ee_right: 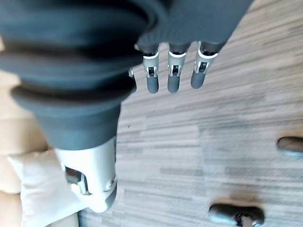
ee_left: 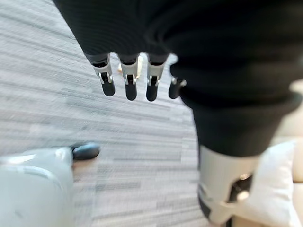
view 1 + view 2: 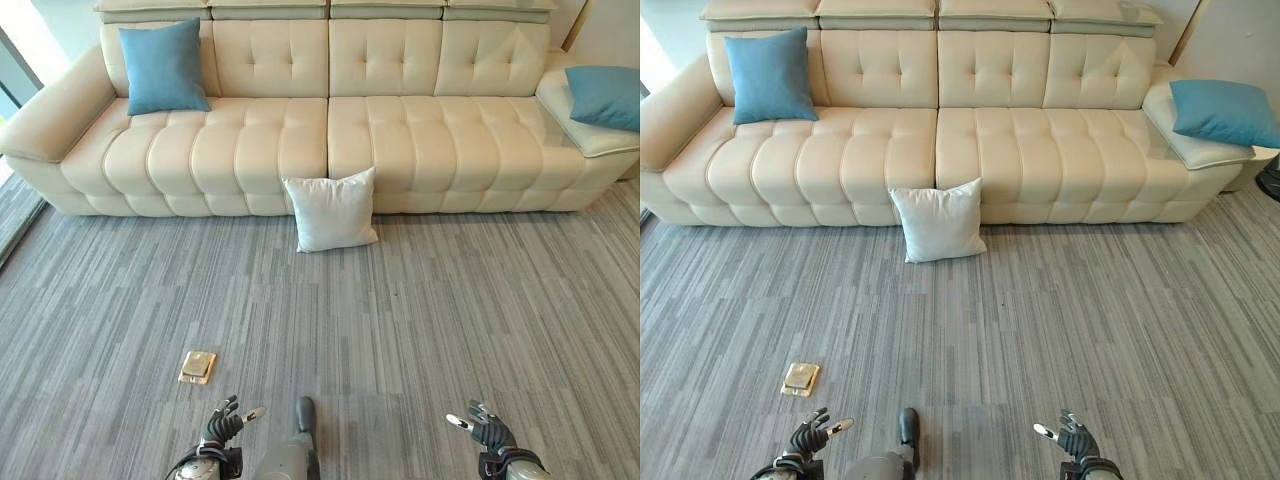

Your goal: Pick up all the scattered cushions and arrange them neatly on the sofa.

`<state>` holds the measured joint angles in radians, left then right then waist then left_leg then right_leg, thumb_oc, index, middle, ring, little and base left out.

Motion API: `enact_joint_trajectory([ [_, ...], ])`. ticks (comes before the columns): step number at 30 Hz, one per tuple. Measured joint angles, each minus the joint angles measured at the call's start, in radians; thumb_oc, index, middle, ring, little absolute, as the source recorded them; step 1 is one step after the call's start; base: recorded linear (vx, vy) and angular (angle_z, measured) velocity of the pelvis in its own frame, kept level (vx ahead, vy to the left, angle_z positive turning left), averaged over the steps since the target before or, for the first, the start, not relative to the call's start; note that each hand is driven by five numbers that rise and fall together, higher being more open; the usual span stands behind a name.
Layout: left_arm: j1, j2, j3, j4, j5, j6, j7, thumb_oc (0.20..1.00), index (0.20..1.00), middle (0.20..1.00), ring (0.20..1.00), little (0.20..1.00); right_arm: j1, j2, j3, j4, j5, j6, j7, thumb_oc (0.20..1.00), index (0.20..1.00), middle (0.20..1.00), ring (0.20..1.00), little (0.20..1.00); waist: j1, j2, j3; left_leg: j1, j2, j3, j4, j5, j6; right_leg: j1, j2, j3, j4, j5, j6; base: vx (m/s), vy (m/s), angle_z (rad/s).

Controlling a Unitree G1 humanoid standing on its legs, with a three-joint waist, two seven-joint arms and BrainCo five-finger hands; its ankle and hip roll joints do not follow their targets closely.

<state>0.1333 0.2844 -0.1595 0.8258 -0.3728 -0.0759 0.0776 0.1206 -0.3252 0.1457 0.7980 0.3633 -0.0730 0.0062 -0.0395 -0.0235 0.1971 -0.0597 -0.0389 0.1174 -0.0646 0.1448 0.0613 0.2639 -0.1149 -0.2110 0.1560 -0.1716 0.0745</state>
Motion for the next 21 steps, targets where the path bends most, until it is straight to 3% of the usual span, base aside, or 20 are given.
enact_joint_trajectory([
  [1, 0.004, 0.005, -0.003, -0.004, 0.0, -0.005, 0.0, 1.0, 1.0, 1.0, 1.0, 1.0, 0.004, 0.004, 0.0, -0.016, -0.002, 0.0, 0.005, 1.0, 1.0, 1.0, 1.0, 1.0, 0.004, 0.006, -0.005, 0.016, 0.0, 0.003, -0.013, -0.003, 0.004, -0.073, -0.018, 0.022, 0.167, -0.023, 0.014, 0.32, 0.336, -0.03],
  [2, 0.002, 0.026, -0.008, 0.0, 0.001, -0.003, -0.002, 1.0, 1.0, 1.0, 1.0, 1.0, 0.003, 0.021, 0.004, -0.022, -0.011, -0.002, 0.01, 1.0, 1.0, 1.0, 1.0, 1.0, 0.001, -0.007, -0.012, 0.038, -0.022, 0.004, -0.014, -0.029, 0.033, -0.193, -0.059, 0.064, 0.416, -0.025, 0.024, 0.32, 0.329, -0.03],
  [3, 0.004, 0.037, -0.006, 0.0, 0.001, -0.003, -0.005, 1.0, 1.0, 1.0, 1.0, 1.0, 0.002, 0.028, 0.008, -0.025, -0.018, -0.002, 0.012, 1.0, 1.0, 1.0, 1.0, 1.0, 0.003, -0.02, -0.013, 0.051, -0.042, 0.006, -0.014, -0.046, 0.048, -0.257, -0.08, 0.101, 0.529, -0.021, 0.037, 0.48, 0.434, 0.04],
  [5, 0.004, 0.052, -0.02, -0.004, 0.002, 0.001, -0.009, 1.0, 1.0, 1.0, 1.0, 1.0, -0.001, 0.033, 0.009, -0.024, -0.024, -0.001, 0.015, 1.0, 1.0, 1.0, 1.0, 1.0, 0.003, -0.045, -0.009, 0.083, -0.073, 0.009, -0.015, -0.069, 0.077, -0.344, -0.123, 0.124, 0.698, 0.048, 0.058, 0.27, 0.194, 0.01],
  [6, 0.005, 0.046, -0.037, -0.016, 0.002, 0.006, -0.013, 1.0, 1.0, 1.0, 1.0, 1.0, -0.002, 0.031, 0.003, -0.024, -0.029, 0.0, 0.015, 1.0, 1.0, 1.0, 1.0, 1.0, 0.006, -0.044, 0.0, 0.119, -0.076, 0.017, -0.015, -0.072, 0.093, -0.395, -0.136, 0.125, 0.795, 0.029, 0.054, 0.17, 0.102, 0.15],
  [7, 0.012, 0.044, -0.039, -0.029, 0.003, 0.007, -0.019, 1.0, 1.0, 1.0, 1.0, 1.0, -0.002, 0.031, 0.005, -0.026, -0.029, -0.001, 0.014, 1.0, 1.0, 1.0, 1.0, 1.0, 0.003, -0.027, -0.002, 0.126, -0.075, 0.021, -0.015, -0.065, 0.083, -0.41, -0.128, 0.126, 0.779, 0.027, 0.06, 0.4, 0.156, -0.01],
  [8, 0.0, 0.046, -0.045, -0.043, 0.005, 0.004, -0.021, 1.0, 1.0, 1.0, 1.0, 1.0, 0.001, 0.031, 0.003, -0.024, -0.029, 0.0, 0.016, 1.0, 1.0, 1.0, 1.0, 1.0, 0.004, -0.023, 0.003, 0.142, -0.071, 0.025, -0.015, -0.102, 0.116, -0.467, -0.115, 0.123, 0.739, 0.003, 0.061, 0.3, 0.088, -0.18],
  [9, -0.01, 0.043, -0.047, -0.039, 0.006, 0.007, -0.021, 1.0, 1.0, 1.0, 1.0, 1.0, -0.013, 0.031, 0.0, -0.02, -0.028, 0.0, 0.016, 1.0, 1.0, 1.0, 1.0, 1.0, 0.005, -0.018, 0.015, 0.157, -0.061, 0.022, -0.015, -0.119, 0.112, -0.487, -0.106, 0.093, 0.669, -0.015, 0.041, 0.34, 0.052, -0.32],
  [11, -0.025, 0.038, -0.056, -0.036, 0.009, 0.014, -0.024, 1.0, 1.0, 1.0, 1.0, 1.0, -0.02, 0.031, -0.001, -0.021, -0.028, 0.0, 0.014, 1.0, 1.0, 1.0, 1.0, 1.0, -0.002, 0.022, 0.032, 0.173, -0.034, 0.024, -0.014, -0.124, 0.097, -0.484, -0.075, 0.026, 0.463, -0.008, 0.033, 0.37, -0.037, -0.11],
  [12, -0.045, 0.037, -0.056, -0.035, 0.01, 0.016, -0.022, 1.0, 1.0, 1.0, 1.0, 1.0, -0.017, 0.033, 0.002, -0.013, -0.026, 0.004, 0.013, 1.0, 1.0, 1.0, 1.0, 1.0, -0.009, 0.028, 0.041, 0.196, -0.02, 0.03, -0.014, -0.158, 0.061, -0.494, -0.025, 0.015, 0.212, 0.029, 0.041, 0.52, -0.075, -0.16],
  [13, -0.05, 0.039, -0.052, -0.031, 0.01, 0.016, -0.021, 1.0, 1.0, 1.0, 1.0, 1.0, -0.019, 0.036, 0.003, -0.001, -0.025, 0.009, 0.012, 1.0, 1.0, 1.0, 1.0, 1.0, -0.008, 0.026, 0.04, 0.207, -0.018, 0.037, -0.014, -0.169, 0.045, -0.481, 0.0, 0.018, 0.041, 0.074, 0.051, 0.4, -0.062, -0.18],
  [15, -0.06, 0.04, -0.035, -0.03, 0.01, 0.016, -0.022, 1.0, 1.0, 1.0, 1.0, 1.0, -0.018, 0.034, 0.001, 0.005, -0.013, 0.017, 0.005, 1.0, 1.0, 1.0, 1.0, 1.0, -0.01, 0.01, 0.036, 0.235, -0.027, 0.056, -0.016, -0.193, 0.032, -0.474, 0.033, 0.03, -0.184, 0.156, 0.066, 0.27, -0.06, -0.14],
  [16, -0.06, 0.041, -0.034, -0.029, 0.01, 0.016, -0.021, 1.0, 1.0, 1.0, 1.0, 1.0, -0.018, 0.033, -0.002, 0.006, -0.009, 0.017, 0.002, 1.0, 1.0, 1.0, 1.0, 1.0, -0.01, 0.001, 0.034, 0.253, -0.031, 0.06, -0.014, -0.196, 0.036, -0.483, 0.038, 0.023, -0.2, 0.18, 0.055, 0.67, -0.169, -0.03],
  [17, -0.065, 0.041, -0.035, -0.037, 0.01, 0.015, -0.022, 1.0, 1.0, 1.0, 1.0, 1.0, -0.009, 0.033, -0.002, 0.006, -0.009, 0.017, -0.001, 1.0, 1.0, 1.0, 1.0, 1.0, -0.026, -0.007, 0.027, 0.284, -0.03, 0.052, -0.014, -0.234, 0.014, -0.487, 0.041, 0.018, -0.208, 0.208, 0.049, 0.55, -0.142, -0.04],
  [19, -0.045, 0.04, -0.033, -0.041, 0.011, 0.015, -0.024, 1.0, 1.0, 1.0, 1.0, 1.0, -0.003, 0.034, -0.006, 0.012, -0.01, 0.019, 0.001, 1.0, 1.0, 1.0, 1.0, 1.0, -0.024, -0.018, -0.003, 0.312, -0.027, 0.056, -0.008, -0.289, 0.011, -0.484, 0.035, 0.017, -0.201, 0.212, 0.051, 0.54, -0.162, -0.13],
  [21, -0.029, 0.036, -0.034, -0.042, 0.028, 0.014, -0.029, 1.0, 1.0, 1.0, 1.0, 1.0, 0.005, 0.028, -0.009, 0.012, -0.011, 0.02, 0.002, 1.0, 1.0, 1.0, 1.0, 1.0, -0.027, -0.002, -0.022, 0.344, 0.001, 0.049, -0.004, -0.313, -0.031, -0.452, 0.05, -0.01, -0.198, 0.271, 0.044, 0.65, -0.253, 0.15],
])
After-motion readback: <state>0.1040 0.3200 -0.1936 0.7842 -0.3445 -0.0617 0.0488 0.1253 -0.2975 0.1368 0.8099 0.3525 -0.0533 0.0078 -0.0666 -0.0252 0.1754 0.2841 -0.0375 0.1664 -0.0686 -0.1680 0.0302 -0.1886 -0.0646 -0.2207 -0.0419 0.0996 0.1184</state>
